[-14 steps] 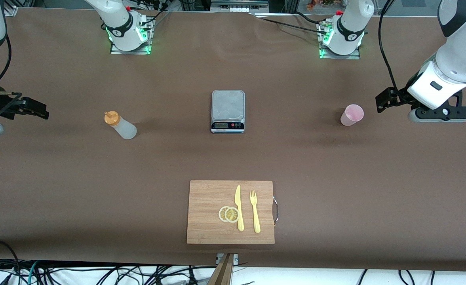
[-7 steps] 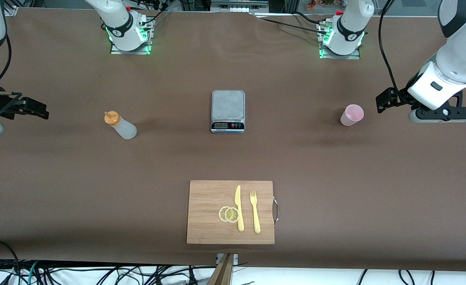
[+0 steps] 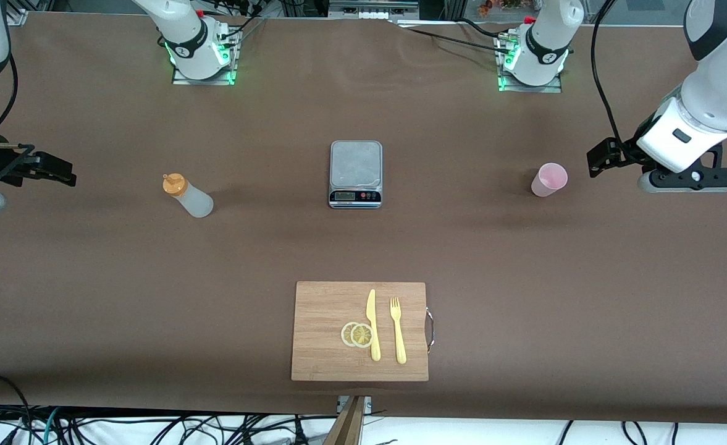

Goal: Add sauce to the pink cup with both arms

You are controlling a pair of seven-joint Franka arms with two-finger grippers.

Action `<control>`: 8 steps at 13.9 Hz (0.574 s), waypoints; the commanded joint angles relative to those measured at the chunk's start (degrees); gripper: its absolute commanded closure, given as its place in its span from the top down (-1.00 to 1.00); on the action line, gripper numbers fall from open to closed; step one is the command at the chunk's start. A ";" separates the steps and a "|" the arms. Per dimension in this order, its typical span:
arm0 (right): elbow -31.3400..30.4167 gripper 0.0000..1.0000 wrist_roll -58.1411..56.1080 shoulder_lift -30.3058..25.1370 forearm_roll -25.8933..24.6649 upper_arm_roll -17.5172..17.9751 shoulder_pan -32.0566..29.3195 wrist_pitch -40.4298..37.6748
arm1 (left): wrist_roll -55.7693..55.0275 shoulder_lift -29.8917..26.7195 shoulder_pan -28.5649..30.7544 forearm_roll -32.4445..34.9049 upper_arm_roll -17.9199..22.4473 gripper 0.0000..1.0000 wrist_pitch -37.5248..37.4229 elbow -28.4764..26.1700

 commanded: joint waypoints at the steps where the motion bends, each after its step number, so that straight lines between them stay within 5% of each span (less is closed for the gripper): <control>1: 1.39 1.00 0.32 0.63 -0.82 0.04 -0.07 -0.26 | -0.63 -0.96 0.69 0.73 -0.15 1.00 0.29 -0.93; 8: 1.39 1.00 0.32 0.63 -0.82 0.04 -0.07 -0.26 | -0.19 -6.50 3.32 0.91 -0.33 1.00 3.88 -13.49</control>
